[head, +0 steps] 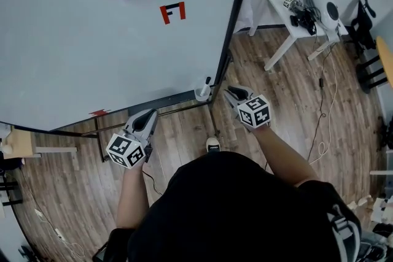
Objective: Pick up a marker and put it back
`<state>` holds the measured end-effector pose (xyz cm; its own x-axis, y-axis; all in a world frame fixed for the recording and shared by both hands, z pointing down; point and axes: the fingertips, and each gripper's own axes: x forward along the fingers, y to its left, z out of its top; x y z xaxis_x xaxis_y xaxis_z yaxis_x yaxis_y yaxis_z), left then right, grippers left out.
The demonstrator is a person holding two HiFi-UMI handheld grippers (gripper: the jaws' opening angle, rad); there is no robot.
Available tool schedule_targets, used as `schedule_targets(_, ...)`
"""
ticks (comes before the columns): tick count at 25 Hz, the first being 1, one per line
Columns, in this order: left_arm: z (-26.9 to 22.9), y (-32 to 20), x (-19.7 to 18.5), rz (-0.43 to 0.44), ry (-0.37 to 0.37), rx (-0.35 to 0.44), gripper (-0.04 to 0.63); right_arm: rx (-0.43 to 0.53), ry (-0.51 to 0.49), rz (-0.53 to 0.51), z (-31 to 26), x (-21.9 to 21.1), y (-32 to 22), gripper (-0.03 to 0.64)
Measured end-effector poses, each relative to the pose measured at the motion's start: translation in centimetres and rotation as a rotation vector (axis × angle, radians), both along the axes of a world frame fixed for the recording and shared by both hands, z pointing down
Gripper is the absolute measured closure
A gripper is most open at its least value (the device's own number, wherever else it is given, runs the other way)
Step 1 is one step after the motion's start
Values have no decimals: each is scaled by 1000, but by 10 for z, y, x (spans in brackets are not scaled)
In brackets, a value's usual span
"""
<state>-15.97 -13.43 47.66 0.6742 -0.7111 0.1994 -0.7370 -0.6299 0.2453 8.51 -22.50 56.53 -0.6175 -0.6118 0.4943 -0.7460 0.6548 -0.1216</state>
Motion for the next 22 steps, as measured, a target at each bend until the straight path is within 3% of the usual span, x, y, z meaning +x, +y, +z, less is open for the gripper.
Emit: schedule_targets(22,-7,38,16,58,-26,5,580,19,-53,37,-15,19,63,600)
